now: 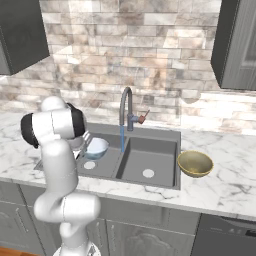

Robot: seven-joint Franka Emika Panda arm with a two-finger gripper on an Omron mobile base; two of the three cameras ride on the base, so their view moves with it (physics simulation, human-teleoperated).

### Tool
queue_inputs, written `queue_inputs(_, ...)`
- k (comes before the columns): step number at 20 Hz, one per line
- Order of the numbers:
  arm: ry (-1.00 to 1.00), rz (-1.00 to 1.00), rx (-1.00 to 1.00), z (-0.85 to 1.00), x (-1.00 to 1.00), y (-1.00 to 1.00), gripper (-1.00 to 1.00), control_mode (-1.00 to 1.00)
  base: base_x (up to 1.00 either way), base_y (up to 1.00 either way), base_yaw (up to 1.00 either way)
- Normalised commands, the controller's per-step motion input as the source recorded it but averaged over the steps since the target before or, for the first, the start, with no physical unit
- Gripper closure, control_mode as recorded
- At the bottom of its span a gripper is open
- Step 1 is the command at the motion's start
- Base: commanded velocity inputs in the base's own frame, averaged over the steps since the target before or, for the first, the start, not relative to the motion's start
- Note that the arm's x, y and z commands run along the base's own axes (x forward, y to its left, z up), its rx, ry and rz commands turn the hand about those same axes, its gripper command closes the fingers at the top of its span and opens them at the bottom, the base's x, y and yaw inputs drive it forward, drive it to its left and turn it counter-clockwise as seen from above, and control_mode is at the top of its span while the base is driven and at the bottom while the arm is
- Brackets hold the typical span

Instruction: Rinse each bowl for a few seconds and place them down in the sink or on the counter.

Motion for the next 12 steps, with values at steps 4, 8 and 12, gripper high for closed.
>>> queue_inputs(4, 0.00, -0.03, 0.00, -0.28, 0.11, 0.05, 1.00, -1.00, 0.00, 0.00, 0.00)
queue_inputs(8, 0.00, -0.03, 0.00, -0.28, 0.11, 0.03, 1.00, -1.00, 0.00, 0.00, 0.00)
queue_inputs(12, 0.00, -0.03, 0.00, -0.27, 0.11, 0.04, 1.00, -1.00, 0.00, 0.00, 0.00)
